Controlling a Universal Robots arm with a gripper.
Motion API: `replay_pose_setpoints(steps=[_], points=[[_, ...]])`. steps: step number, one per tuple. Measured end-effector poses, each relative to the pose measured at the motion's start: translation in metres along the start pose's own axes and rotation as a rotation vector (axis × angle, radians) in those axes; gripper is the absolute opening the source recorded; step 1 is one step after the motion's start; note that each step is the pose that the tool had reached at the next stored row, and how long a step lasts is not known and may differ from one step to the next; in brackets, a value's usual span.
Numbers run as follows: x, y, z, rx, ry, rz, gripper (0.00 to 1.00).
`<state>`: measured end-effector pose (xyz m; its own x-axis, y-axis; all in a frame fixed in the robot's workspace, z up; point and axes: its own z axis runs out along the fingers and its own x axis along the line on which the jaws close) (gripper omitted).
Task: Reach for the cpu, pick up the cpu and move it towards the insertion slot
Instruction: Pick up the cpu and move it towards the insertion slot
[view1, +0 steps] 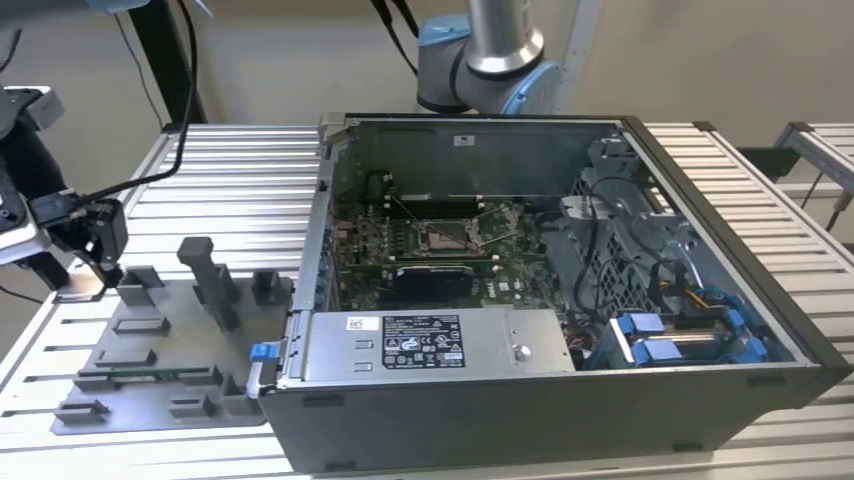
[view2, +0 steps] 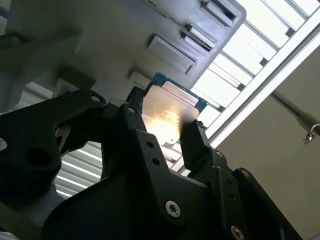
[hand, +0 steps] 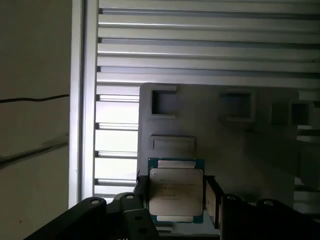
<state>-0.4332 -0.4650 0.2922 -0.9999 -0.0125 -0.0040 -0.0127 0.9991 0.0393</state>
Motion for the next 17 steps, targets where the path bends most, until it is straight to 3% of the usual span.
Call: replay_pose_setpoints(steps=[14, 17], points=[[-0.0003, 0.0024, -0.062, -0.0001, 0.0006, 0.0, 0.0], [-0.0003, 0.0029, -0.0728, -0.0001, 0.0006, 0.0, 0.0]])
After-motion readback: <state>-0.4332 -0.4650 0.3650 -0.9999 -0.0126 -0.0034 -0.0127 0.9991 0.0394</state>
